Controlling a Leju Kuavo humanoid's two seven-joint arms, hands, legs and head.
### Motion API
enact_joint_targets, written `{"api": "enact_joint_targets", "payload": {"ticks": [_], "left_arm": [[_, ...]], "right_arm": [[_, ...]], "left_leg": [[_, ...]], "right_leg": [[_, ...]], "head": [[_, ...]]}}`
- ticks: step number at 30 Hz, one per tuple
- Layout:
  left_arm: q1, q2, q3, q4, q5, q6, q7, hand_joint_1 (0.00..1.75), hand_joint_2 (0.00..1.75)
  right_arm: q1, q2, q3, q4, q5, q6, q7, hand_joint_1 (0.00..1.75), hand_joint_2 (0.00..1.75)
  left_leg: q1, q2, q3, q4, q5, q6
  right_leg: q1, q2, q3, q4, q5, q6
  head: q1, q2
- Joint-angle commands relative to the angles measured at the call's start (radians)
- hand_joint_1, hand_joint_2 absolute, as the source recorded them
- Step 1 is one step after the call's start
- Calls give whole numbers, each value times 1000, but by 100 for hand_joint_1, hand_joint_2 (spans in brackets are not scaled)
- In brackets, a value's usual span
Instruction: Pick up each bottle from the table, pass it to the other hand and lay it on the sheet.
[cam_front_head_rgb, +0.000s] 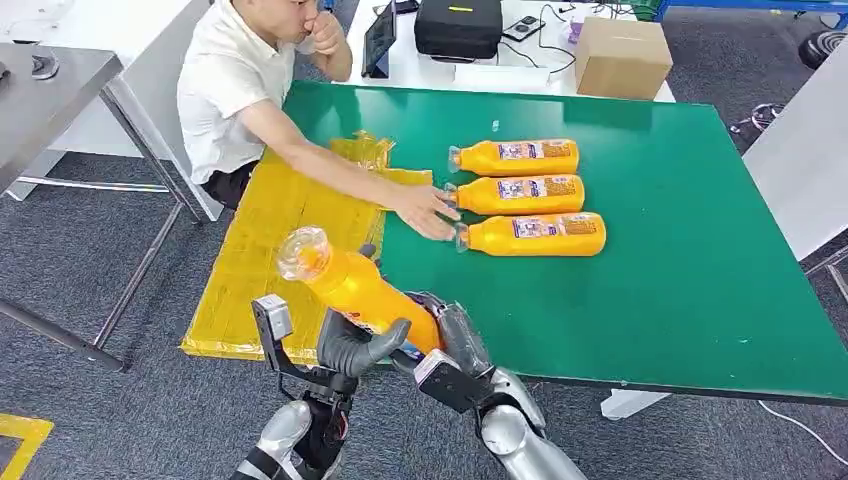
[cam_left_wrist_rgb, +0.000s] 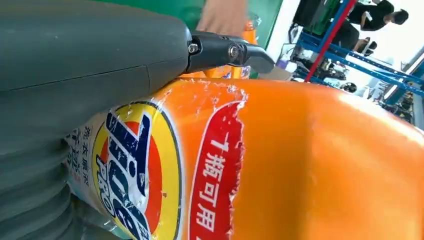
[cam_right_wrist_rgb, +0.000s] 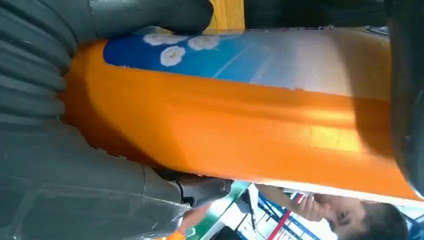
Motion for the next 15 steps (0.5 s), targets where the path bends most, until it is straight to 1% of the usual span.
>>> {"api": "enact_joint_targets", "payload": {"ticks": [1,3,4,5,6,10,11,12,13,14,15], "left_arm": [[-69,-2,0,56,29,-6,-6,175,175],[-57,4,8,43,12,19,-18,175,175],[-55,8,9,42,0,33,-20,175,175],[-54,13,3,41,-54,105,-37,175,175],[-55,18,0,44,-85,140,-48,175,175],[-53,18,1,44,-85,139,-48,175,175],[-49,19,-4,36,-152,207,-62,175,175],[-44,24,-3,20,-212,254,-97,175,175],[-42,26,0,11,-216,254,-95,175,175],[-31,37,21,-21,-235,272,-81,175,175],[-28,43,35,-31,-244,282,-68,175,175]], "right_arm": [[-10,-13,83,59,-27,14,-4,0,175],[7,-11,70,64,-16,-33,-3,0,175],[16,-9,62,65,-21,-50,-7,0,0],[37,-4,46,61,-15,-102,-11,0,0],[55,-3,35,58,5,-153,-15,0,0],[60,-6,37,58,5,-158,-17,0,0],[72,-3,28,64,61,-268,-13,0,0],[90,2,6,59,77,-354,-11,0,0],[95,-2,7,56,76,-356,-13,0,0],[115,4,-18,54,117,-481,-25,0,0],[140,24,-92,26,151,-493,-34,0,0]], "left_leg": [[0,-1,1,0,0,-1],[1,-1,2,0,-1,-1],[0,-1,3,-1,-1,-1],[1,-1,2,-1,0,-1],[1,-2,4,-2,0,-1],[0,-1,2,-1,-1,-1],[1,-1,3,-1,-1,-1],[1,-2,2,-1,-1,-1],[1,-1,3,-1,-1,-1],[1,-1,3,-1,-1,-1],[1,-1,2,-1,-1,-1]], "right_leg": [[0,-1,1,-1,0,-1],[1,-1,3,-1,-1,-2],[0,0,3,-1,-1,-2],[1,0,2,-1,0,-1],[1,-1,4,-2,-1,-2],[0,0,3,-1,-1,-1],[1,0,3,-1,-1,-2],[1,-1,3,-1,-1,-2],[1,0,4,-2,-1,-2],[1,0,3,-2,-1,-2],[1,0,2,-1,-1,-2]], "head": [[0,0],[0,0],[0,0],[0,0],[0,0],[0,0],[0,0],[0,0],[0,0],[0,0],[0,0]]}}
